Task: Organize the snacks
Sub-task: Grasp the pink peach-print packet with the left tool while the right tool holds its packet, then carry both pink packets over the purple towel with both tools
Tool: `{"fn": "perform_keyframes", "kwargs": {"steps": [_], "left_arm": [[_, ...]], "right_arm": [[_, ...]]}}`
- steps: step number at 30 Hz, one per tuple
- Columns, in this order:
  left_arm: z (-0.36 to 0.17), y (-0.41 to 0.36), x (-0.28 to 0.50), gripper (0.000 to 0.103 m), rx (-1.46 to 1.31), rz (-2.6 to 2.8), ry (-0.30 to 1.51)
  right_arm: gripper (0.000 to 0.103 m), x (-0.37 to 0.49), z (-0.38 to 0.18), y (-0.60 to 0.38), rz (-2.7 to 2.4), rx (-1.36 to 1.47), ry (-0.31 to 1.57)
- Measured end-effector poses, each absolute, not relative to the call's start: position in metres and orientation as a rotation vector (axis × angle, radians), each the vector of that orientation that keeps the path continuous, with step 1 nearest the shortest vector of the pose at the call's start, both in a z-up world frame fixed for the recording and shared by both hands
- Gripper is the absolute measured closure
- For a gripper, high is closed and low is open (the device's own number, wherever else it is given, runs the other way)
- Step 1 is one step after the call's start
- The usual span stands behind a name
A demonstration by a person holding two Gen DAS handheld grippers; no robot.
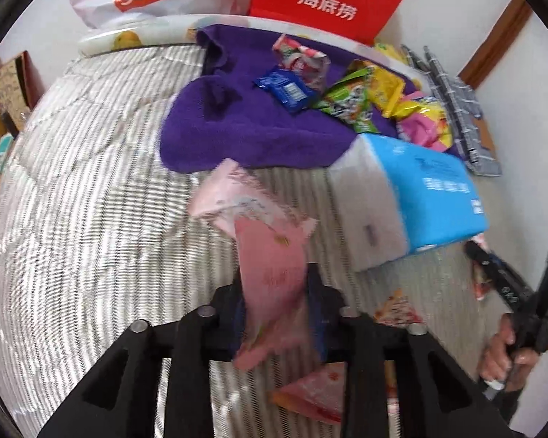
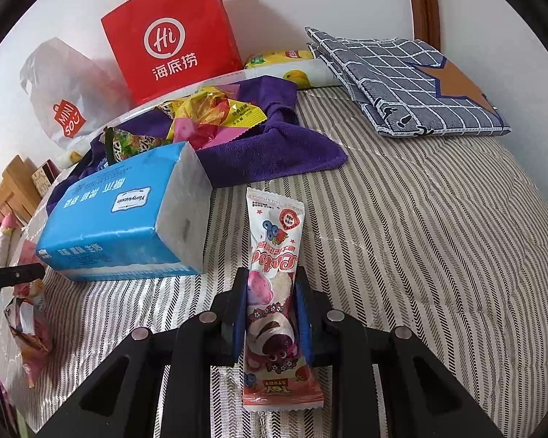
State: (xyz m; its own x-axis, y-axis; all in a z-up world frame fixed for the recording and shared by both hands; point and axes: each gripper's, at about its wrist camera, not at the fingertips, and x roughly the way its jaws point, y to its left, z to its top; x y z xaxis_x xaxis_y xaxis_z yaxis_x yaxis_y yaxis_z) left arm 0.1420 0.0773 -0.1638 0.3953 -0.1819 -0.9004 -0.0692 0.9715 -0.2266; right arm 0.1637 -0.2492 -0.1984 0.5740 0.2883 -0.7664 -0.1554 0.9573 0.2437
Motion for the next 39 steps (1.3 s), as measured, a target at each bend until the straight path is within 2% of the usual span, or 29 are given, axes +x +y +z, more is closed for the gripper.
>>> {"fn": "perform_keyframes", "kwargs": {"steps": [1,3,4,8,10,12,15,16,17,18,20,23,39], "left_arm": [[-0.167,0.077,0.142,0.06,-0.219,-0.054,1.167],[-0.17,0.074,0.142,0.055,-0.179,-0.033,1.155],[-0.17,0.072,0.14,0.049,-0.156,-0.027,1.143],[-0.173,0.066,0.137,0.046,-0.081,0.014,1.141],[-0.174,0.064,0.132,0.04,-0.064,0.039,1.146],[-0.173,0.065,0.126,0.038,-0.05,0.064,1.133],[-0.174,0.073,0.118,0.036,-0.078,0.062,1.114],[-0.173,0.076,0.117,0.038,-0.097,0.056,1.102],[-0.173,0.079,0.114,0.043,-0.113,0.056,1.09],[-0.172,0.081,0.113,0.057,-0.124,0.056,1.081],[-0.17,0.086,0.112,0.061,-0.144,0.035,1.067],[-0.166,0.09,0.107,0.063,-0.156,0.026,1.039],[-0.124,0.081,0.109,0.063,-0.216,-0.089,0.964]], "right_arm": [[0.081,0.164,-0.198,-0.249,0.261,0.156,0.924],[0.081,0.164,-0.198,-0.249,0.26,0.152,0.924],[0.081,0.164,-0.198,-0.248,0.259,0.149,0.924],[0.077,0.164,-0.198,-0.249,0.269,0.158,0.923],[0.071,0.162,-0.197,-0.25,0.258,0.149,0.923],[0.054,0.159,-0.196,-0.248,0.233,0.12,0.919],[0.053,0.153,-0.196,-0.245,0.195,0.076,0.915],[0.053,0.153,-0.196,-0.245,0.194,0.07,0.915],[0.057,0.152,-0.197,-0.244,0.19,0.062,0.913],[0.068,0.152,-0.197,-0.245,0.184,0.059,0.912],[0.08,0.152,-0.197,-0.246,0.184,0.061,0.911],[0.082,0.151,-0.195,-0.247,0.186,0.055,0.905],[0.082,0.134,-0.138,-0.241,0.229,0.084,0.813]]}}
